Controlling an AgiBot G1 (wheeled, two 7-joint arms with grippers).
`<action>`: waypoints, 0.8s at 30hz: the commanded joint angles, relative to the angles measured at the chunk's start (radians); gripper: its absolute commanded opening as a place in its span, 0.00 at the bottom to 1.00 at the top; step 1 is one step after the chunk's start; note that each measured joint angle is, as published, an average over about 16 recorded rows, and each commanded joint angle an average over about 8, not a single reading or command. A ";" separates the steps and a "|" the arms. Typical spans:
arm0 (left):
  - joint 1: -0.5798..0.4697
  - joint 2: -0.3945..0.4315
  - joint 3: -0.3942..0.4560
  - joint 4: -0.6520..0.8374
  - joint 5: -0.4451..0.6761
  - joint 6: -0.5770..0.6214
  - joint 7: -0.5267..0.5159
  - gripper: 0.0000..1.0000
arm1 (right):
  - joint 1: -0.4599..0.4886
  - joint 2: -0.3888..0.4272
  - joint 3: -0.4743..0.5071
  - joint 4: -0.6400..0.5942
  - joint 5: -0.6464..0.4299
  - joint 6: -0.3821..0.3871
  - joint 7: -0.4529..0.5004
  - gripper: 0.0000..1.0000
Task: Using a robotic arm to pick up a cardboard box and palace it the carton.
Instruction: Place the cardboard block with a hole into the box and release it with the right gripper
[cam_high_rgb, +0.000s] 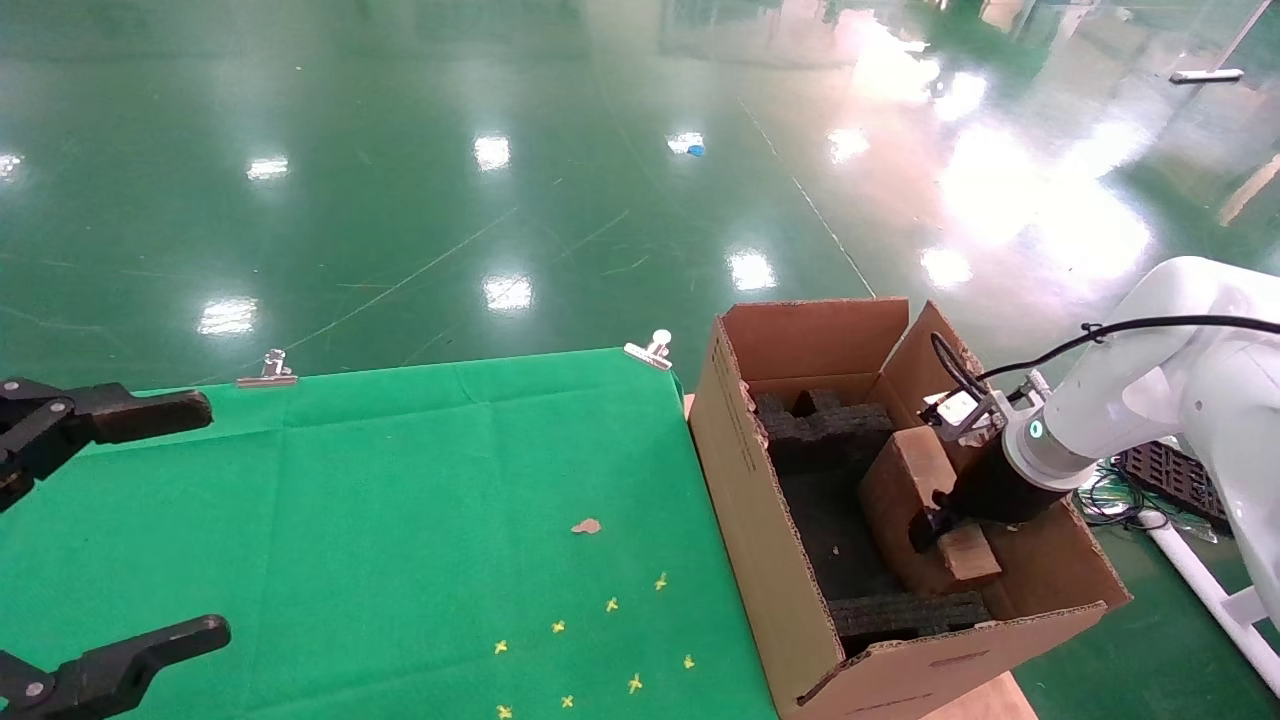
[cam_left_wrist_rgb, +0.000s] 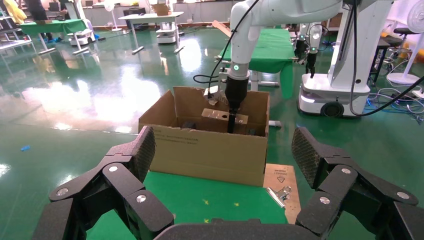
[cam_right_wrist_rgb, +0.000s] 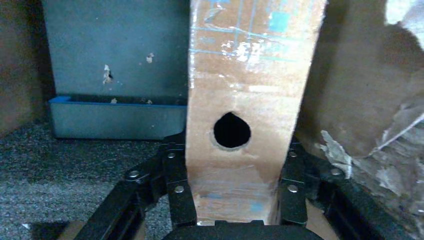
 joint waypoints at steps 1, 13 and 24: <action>0.000 0.000 0.000 0.000 0.000 0.000 0.000 1.00 | 0.003 -0.004 -0.002 -0.005 -0.003 -0.002 -0.001 1.00; 0.000 0.000 0.001 0.000 -0.001 0.000 0.000 1.00 | 0.007 -0.015 -0.002 -0.018 -0.003 -0.006 -0.008 1.00; 0.000 -0.001 0.001 0.000 -0.001 -0.001 0.001 1.00 | 0.035 -0.016 0.000 -0.022 -0.001 -0.011 -0.021 1.00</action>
